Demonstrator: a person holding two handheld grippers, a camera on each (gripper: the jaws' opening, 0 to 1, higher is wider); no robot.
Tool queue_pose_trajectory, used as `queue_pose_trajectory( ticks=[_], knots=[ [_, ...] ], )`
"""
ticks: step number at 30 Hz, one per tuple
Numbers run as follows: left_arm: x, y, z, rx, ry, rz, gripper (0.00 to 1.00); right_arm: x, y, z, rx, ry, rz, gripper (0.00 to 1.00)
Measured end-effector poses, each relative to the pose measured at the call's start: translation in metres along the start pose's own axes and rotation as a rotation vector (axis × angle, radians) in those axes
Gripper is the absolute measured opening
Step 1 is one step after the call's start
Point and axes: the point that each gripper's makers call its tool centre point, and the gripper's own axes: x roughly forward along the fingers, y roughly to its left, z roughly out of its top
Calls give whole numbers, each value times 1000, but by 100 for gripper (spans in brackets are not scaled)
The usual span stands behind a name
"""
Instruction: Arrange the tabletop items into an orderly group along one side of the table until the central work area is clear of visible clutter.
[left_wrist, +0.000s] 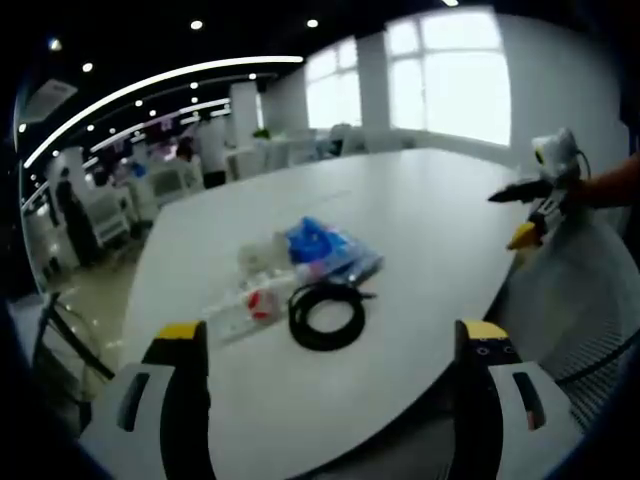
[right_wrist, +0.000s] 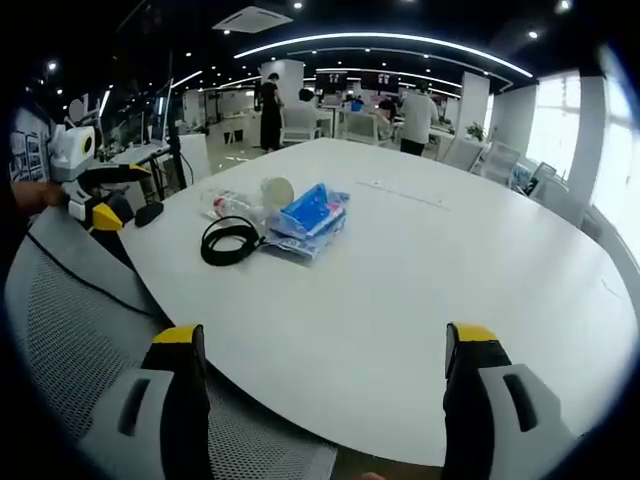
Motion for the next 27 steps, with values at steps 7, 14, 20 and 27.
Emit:
queue_pose_trajectory(
  ticks=[7,14,20,27],
  knots=[
    [0,1,0,-6,0,5,100,0,0,1,5,-3,-3,100],
    [0,1,0,-8,-1,6,100,-1,-1,1,6,-5,-5,100],
    [0,1,0,-9,-1,6,100,-1,-1,1,6,-5,-5,100],
    [1,-1,-3,-7,17,1,100,-1,-2,1,10,-8,-8,100]
  ],
)
